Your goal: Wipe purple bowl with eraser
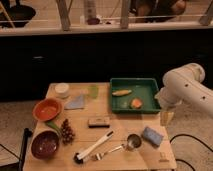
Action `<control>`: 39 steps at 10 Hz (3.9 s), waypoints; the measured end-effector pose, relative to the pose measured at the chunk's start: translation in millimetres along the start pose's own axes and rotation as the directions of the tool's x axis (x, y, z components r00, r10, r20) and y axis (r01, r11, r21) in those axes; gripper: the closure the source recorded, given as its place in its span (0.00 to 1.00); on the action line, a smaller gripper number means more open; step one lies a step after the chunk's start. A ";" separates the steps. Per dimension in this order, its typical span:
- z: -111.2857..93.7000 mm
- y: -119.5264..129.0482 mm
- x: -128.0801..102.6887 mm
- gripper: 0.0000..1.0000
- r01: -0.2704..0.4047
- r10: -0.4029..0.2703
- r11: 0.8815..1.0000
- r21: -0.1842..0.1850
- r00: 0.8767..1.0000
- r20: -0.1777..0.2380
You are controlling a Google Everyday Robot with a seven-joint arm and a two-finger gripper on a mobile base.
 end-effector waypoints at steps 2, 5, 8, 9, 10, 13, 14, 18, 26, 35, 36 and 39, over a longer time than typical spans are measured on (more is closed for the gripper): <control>-1.1 2.3 -27.4 0.20 0.041 -0.041 0.999 0.008 0.999 0.004; 1.3 5.6 -44.0 0.20 0.081 -0.081 0.997 0.012 0.997 0.009; 3.9 7.1 -80.3 0.20 0.129 -0.129 0.991 0.019 0.991 0.016; 5.2 8.2 -86.0 0.20 0.145 -0.146 0.989 0.021 0.989 0.015; 6.2 9.2 -90.4 0.20 0.158 -0.158 0.987 0.022 0.987 0.015; 9.0 9.9 -128.3 0.20 0.209 -0.210 0.977 0.028 0.977 0.025; 10.9 10.1 -134.2 0.20 0.222 -0.223 0.975 0.028 0.975 0.027; 19.1 6.3 -151.0 0.20 0.254 -0.255 0.967 0.031 0.966 0.040; 39.6 -1.3 -198.1 0.20 0.354 -0.356 0.935 0.032 0.932 0.075; 67.7 -5.8 -243.8 0.20 0.455 -0.457 0.889 0.042 0.881 0.125; 69.8 -5.3 -242.7 0.20 0.457 -0.458 0.889 0.041 0.879 0.129; 85.7 -3.5 -249.2 0.20 0.476 -0.476 0.878 0.040 0.867 0.149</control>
